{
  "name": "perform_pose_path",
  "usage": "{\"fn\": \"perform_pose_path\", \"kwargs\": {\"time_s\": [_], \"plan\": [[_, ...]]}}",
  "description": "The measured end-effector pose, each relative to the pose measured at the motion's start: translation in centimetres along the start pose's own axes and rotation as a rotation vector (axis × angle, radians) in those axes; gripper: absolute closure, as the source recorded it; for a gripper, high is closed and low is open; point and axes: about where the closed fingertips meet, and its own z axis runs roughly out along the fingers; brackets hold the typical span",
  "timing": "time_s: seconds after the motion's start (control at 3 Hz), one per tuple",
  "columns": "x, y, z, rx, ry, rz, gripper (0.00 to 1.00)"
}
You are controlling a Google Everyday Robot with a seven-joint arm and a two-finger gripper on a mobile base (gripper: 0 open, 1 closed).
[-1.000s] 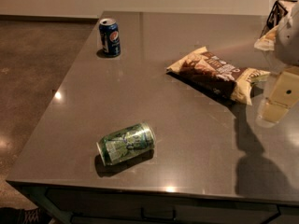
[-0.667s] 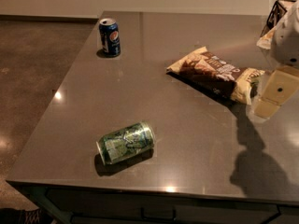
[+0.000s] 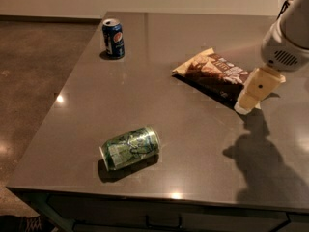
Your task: Move brown chip bag near pepsi can
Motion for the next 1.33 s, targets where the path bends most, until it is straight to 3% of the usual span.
{"fn": "perform_pose_path", "kwargs": {"time_s": [0.67,1.0,1.33], "plan": [[-1.2,-1.1,5.1,-0.011,0.047,0.153,0.0],[-1.6,-1.7,6.9,-0.005,0.086,0.192,0.16],[-2.0,-2.1,8.3,-0.004,0.119,0.219,0.39]]}}
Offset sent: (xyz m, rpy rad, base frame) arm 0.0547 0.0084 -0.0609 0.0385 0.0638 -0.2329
